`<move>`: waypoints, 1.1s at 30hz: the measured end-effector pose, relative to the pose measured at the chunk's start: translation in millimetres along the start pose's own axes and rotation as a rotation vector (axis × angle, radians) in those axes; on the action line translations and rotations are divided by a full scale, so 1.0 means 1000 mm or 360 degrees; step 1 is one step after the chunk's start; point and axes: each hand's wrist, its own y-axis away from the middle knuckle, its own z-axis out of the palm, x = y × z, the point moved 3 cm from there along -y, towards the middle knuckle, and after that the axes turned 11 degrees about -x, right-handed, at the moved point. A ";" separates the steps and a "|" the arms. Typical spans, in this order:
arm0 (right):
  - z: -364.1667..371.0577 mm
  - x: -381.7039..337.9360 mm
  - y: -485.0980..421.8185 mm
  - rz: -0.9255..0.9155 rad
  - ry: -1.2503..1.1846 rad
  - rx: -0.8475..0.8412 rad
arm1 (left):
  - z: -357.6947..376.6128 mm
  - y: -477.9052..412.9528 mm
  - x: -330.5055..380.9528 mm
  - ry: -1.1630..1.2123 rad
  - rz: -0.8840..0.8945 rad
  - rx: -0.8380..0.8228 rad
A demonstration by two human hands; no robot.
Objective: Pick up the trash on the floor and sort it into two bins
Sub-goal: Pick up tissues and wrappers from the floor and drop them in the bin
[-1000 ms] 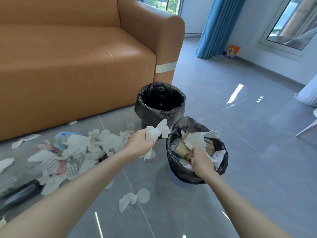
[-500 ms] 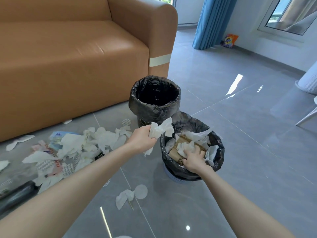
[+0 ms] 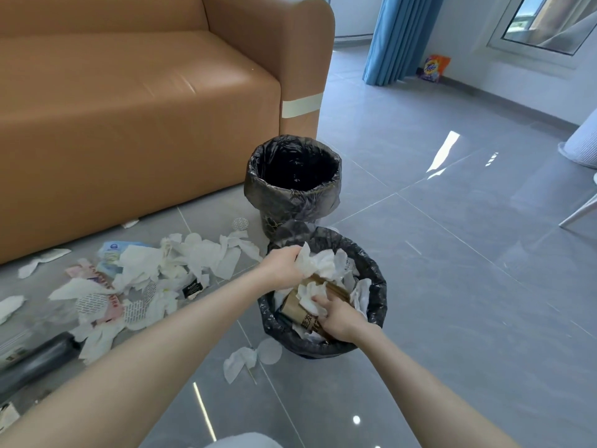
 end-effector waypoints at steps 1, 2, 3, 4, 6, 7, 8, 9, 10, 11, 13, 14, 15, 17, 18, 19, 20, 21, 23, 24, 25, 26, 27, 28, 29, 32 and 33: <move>0.001 -0.001 0.001 0.0007 0.0003 -0.0005 | 0.004 -0.001 -0.003 -0.0009 -0.0026 -0.0065; 0.001 -0.001 0.002 0.0027 0.0013 -0.0011 | 0.007 -0.002 -0.006 -0.0033 -0.0049 -0.0131; 0.001 -0.001 0.004 0.0049 0.0026 -0.0012 | 0.009 -0.003 -0.009 -0.0075 -0.0066 -0.0191; 0.000 -0.001 0.005 0.0066 0.0037 -0.0003 | 0.009 -0.004 -0.012 -0.0121 -0.0073 -0.0230; -0.002 -0.002 0.010 0.0089 0.0059 0.0044 | 0.004 -0.003 -0.015 -0.0163 -0.0059 -0.0227; -0.004 -0.004 0.013 0.0086 0.0069 0.0093 | 0.000 -0.002 -0.016 -0.0154 -0.0053 -0.0205; -0.008 -0.007 0.015 0.0083 0.0081 0.0162 | -0.004 0.000 -0.017 -0.0132 -0.0045 -0.0181; -0.013 -0.011 0.020 0.0082 0.0106 0.0245 | -0.009 0.004 -0.017 -0.0104 -0.0036 -0.0159; -0.018 -0.015 0.024 0.0098 0.0152 0.0328 | -0.014 0.008 -0.018 -0.0078 -0.0030 -0.0142; -0.024 -0.021 0.030 0.0127 0.0225 0.0399 | -0.019 0.014 -0.020 -0.0058 -0.0023 -0.0125; -0.033 -0.033 0.043 0.0190 0.0388 0.0486 | -0.028 0.026 -0.027 -0.0020 -0.0016 -0.0080; -0.037 -0.039 0.049 0.0215 0.0446 0.0524 | -0.032 0.032 -0.032 -0.0007 -0.0015 -0.0056; -0.040 -0.046 0.055 0.0230 0.0486 0.0558 | -0.037 0.039 -0.039 0.0001 -0.0020 -0.0029; -0.043 -0.061 0.065 0.0222 0.0520 0.0602 | -0.044 0.054 -0.056 0.0025 -0.0052 0.0035; -0.043 -0.069 0.067 0.0202 0.0529 0.0618 | -0.047 0.063 -0.066 0.0059 -0.0078 0.0069; -0.043 -0.078 0.070 0.0170 0.0542 0.0645 | -0.049 0.072 -0.075 0.0103 -0.0103 0.0102; -0.043 -0.087 0.071 0.0117 0.0551 0.0676 | -0.051 0.080 -0.085 0.0146 -0.0127 0.0133; -0.040 -0.099 0.071 0.0045 0.0576 0.0714 | -0.053 0.090 -0.096 0.0186 -0.0157 0.0165; -0.035 -0.116 0.069 -0.0078 0.0580 0.0751 | -0.053 0.105 -0.116 0.0244 -0.0203 0.0234; -0.030 -0.125 0.068 -0.0139 0.0577 0.0737 | -0.053 0.112 -0.127 0.0279 -0.0220 0.0273; -0.022 -0.136 0.063 -0.0201 0.0588 0.0696 | -0.051 0.120 -0.140 0.0321 -0.0243 0.0311; -0.015 -0.144 0.058 -0.0252 0.0592 0.0646 | -0.049 0.125 -0.150 0.0356 -0.0266 0.0344; -0.007 -0.150 0.053 -0.0284 0.0589 0.0583 | -0.046 0.130 -0.161 0.0384 -0.0290 0.0379; 0.002 -0.156 0.046 -0.0304 0.0583 0.0516 | -0.042 0.134 -0.172 0.0408 -0.0309 0.0413; 0.013 -0.161 0.037 -0.0307 0.0581 0.0443 | -0.038 0.138 -0.185 0.0438 -0.0324 0.0438; 0.048 -0.161 0.008 -0.0281 0.0564 0.0195 | -0.016 0.139 -0.216 0.0532 -0.0378 0.0449; 0.061 -0.159 -0.003 -0.0263 0.0566 0.0112 | -0.008 0.137 -0.227 0.0580 -0.0400 0.0443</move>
